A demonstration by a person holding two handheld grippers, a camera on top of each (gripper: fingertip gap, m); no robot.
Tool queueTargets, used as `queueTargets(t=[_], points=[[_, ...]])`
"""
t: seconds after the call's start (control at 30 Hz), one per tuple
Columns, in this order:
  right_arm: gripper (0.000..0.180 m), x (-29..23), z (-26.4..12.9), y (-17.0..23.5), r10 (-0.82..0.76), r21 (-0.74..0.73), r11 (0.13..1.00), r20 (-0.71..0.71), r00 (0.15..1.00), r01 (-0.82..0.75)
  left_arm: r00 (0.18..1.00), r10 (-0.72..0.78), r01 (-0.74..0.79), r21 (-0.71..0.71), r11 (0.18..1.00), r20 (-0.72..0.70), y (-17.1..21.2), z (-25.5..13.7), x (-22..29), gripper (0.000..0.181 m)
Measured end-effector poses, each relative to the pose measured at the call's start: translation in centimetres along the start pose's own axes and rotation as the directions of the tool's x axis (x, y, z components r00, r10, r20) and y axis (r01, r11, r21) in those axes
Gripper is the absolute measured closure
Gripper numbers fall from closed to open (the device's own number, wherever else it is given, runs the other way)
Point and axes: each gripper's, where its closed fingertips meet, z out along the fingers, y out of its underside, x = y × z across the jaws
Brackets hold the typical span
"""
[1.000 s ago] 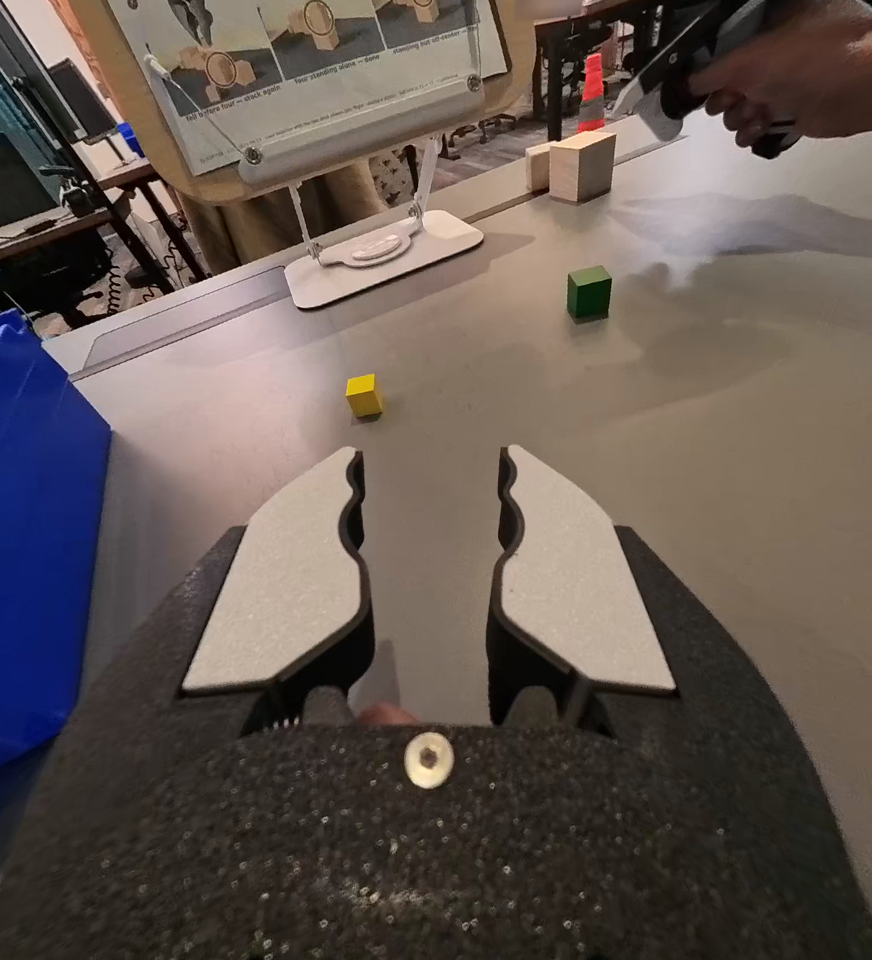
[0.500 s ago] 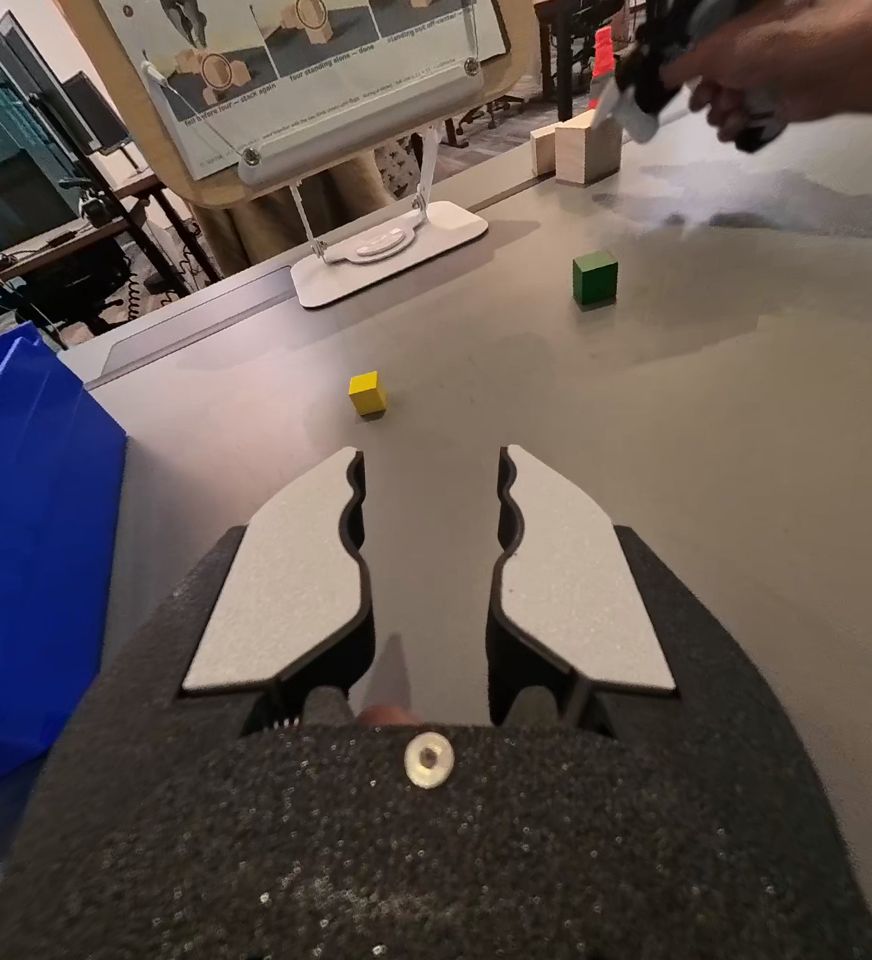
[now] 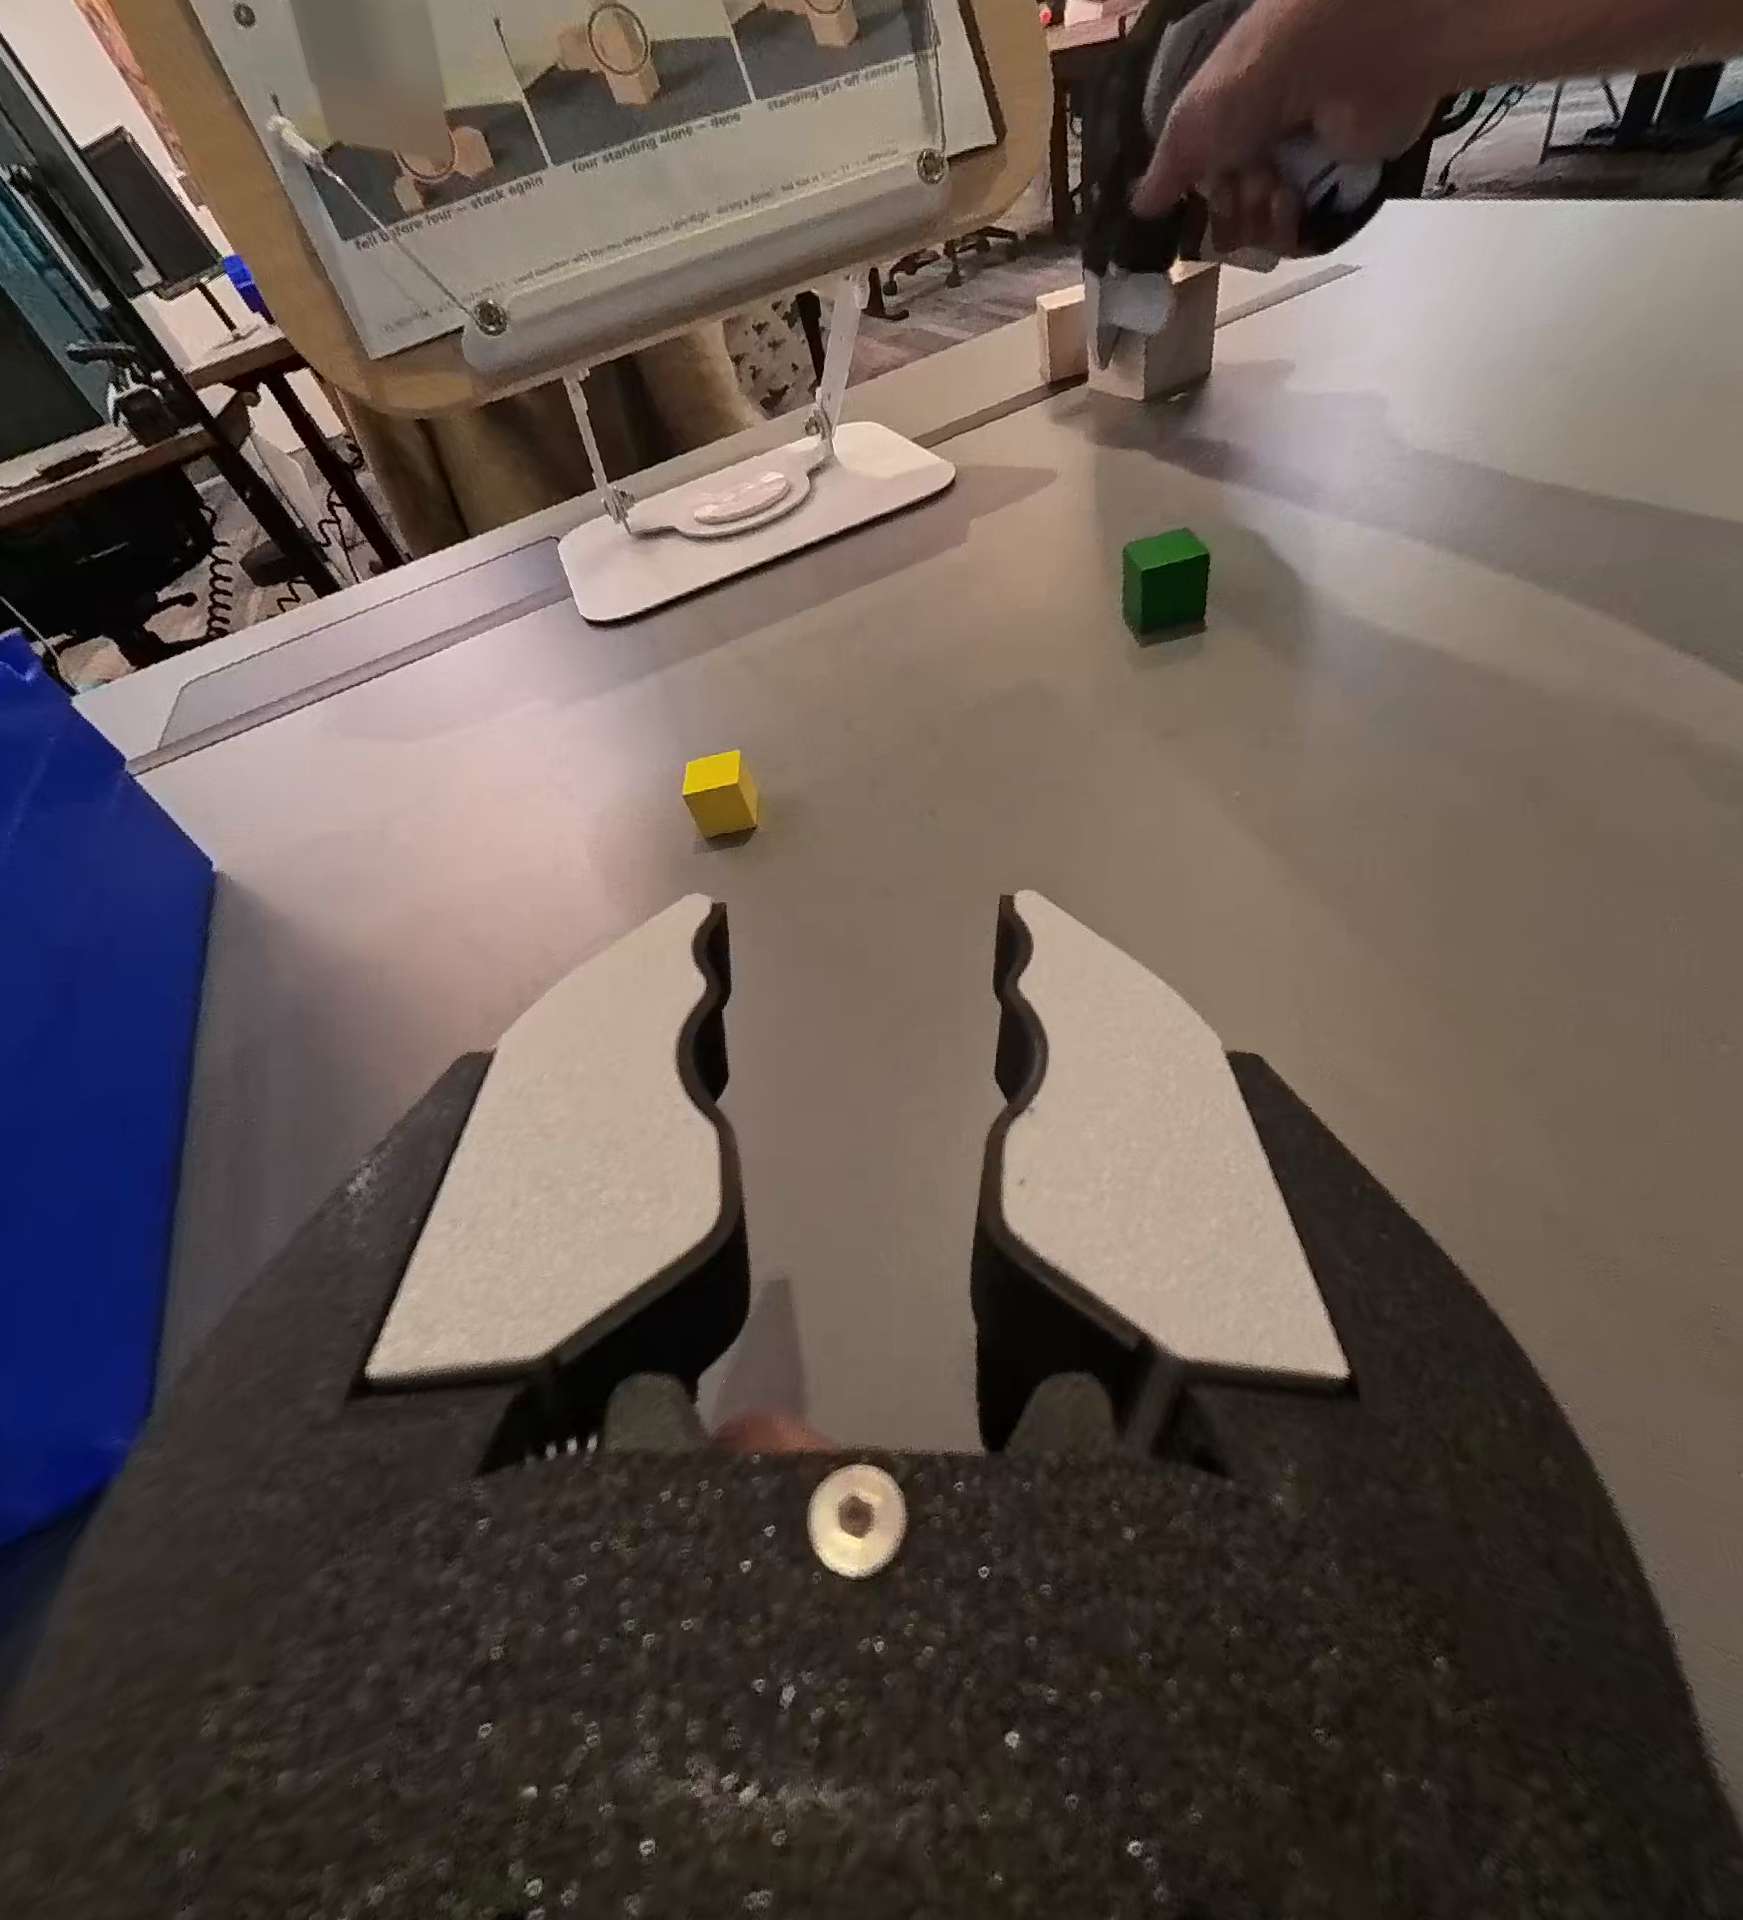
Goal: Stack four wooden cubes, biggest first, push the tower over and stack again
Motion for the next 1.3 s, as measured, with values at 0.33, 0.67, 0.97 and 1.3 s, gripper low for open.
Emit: queueTargets(t=[0.33, 0.67, 0.97, 1.3], points=[[0.119, -5.3, -16.5, 3.8, -0.44, 0.503, 0.781, 0.022, 0.898, 0.37, 1.0, -0.011, 0.011, 0.022, 1.0, -0.002, -0.2, -0.2, -0.1, 0.133], [0.119, -26.3, -17.6, 17.4, -0.963, 0.414, 0.267, 0.144, 0.227, 0.87, 0.999, -0.014, 0.014, 0.0, 1.0, 0.034, 0.0, 0.0, -0.5, 0.134], [0.119, -29.8, -13.5, 20.3, -0.942, 0.299, 0.222, 0.31, 0.125, 0.928, 0.999, -0.011, 0.011, 0.001, 1.0, 0.041, 0.0, 0.0, -0.6, 0.134], [0.115, -30.1, -12.0, 21.5, -0.945, 0.364, 0.24, 0.302, 0.13, 0.9, 0.999, 0.004, -0.005, 0.011, 1.0, 0.042, -0.1, -0.1, -0.4, 0.134]])
